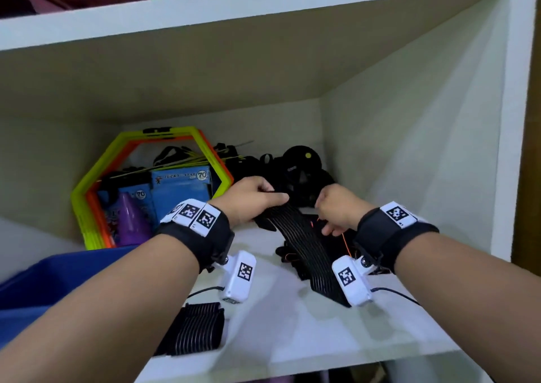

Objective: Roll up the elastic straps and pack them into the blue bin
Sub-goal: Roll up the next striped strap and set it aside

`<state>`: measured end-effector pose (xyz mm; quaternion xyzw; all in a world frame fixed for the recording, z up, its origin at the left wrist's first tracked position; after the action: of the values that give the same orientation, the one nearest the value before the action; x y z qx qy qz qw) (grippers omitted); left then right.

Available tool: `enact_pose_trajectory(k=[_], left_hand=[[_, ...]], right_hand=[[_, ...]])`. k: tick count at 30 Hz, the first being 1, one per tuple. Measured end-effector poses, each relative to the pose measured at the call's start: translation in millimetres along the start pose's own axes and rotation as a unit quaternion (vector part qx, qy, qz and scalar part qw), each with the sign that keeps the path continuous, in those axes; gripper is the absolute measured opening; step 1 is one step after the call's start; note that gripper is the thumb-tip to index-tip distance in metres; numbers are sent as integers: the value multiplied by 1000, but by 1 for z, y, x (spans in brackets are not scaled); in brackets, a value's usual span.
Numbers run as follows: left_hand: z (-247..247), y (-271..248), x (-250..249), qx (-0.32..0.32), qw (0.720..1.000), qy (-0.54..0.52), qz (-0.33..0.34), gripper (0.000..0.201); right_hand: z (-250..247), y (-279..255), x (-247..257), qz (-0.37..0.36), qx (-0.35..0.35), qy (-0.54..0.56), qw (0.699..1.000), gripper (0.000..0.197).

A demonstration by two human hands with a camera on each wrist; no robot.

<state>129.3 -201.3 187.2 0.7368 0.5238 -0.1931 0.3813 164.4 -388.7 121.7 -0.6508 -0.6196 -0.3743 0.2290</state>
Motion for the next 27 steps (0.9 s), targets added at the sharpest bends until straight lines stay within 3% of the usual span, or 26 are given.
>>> enact_pose_trajectory(k=[4,8,10,13,14,16,18,19,21,23,27], left_hand=[[-3,-21,6,47,999,18,13,57],[-5,-43,12,77,997,19,27,93],[-7,-51,16,80,997,-14,13,81],[-7,-57,25,89,990,-104,-44,25],[-9,-59,27,89,987,-125,-55,15],[-12,-61,33,90,985,-137,-61,36],[-15,-64,32,96,987,-123,-35,39],[-17,-64,33,95,989,-109,-22,41],[-23,-64,35,69,993,-95,-11,39],[-28,-61,39,39,992,-120,-18,35],[-33,-52,38,-2,992,-127,-6,29]], right_hand=[[37,1,-38,73,40,-58,995,23],[76,-7,-48,7,126,-207,970,9],[96,-10,-53,-6,163,-292,942,16],[109,-11,-53,-23,166,-344,924,15],[112,-11,-50,-32,165,-348,922,20],[117,-4,-48,-47,168,-370,912,30],[121,5,-41,-56,164,-415,893,15],[123,11,-40,-57,160,-427,888,18],[116,26,-39,-64,132,-413,899,18],[102,38,-26,-78,99,-335,934,16],[49,47,5,-61,9,-201,978,34]])
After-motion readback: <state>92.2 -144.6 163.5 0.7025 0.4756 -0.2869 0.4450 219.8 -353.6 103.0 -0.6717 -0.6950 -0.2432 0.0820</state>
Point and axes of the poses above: each hand's wrist, its own y-axis towards the middle knuckle, its own z-axis out of the palm, x = y × z, the point moved 9 cm from there along y, towards the middle knuckle, and after that the axes turned 5 degrees about -x, right-handed, at the moved point
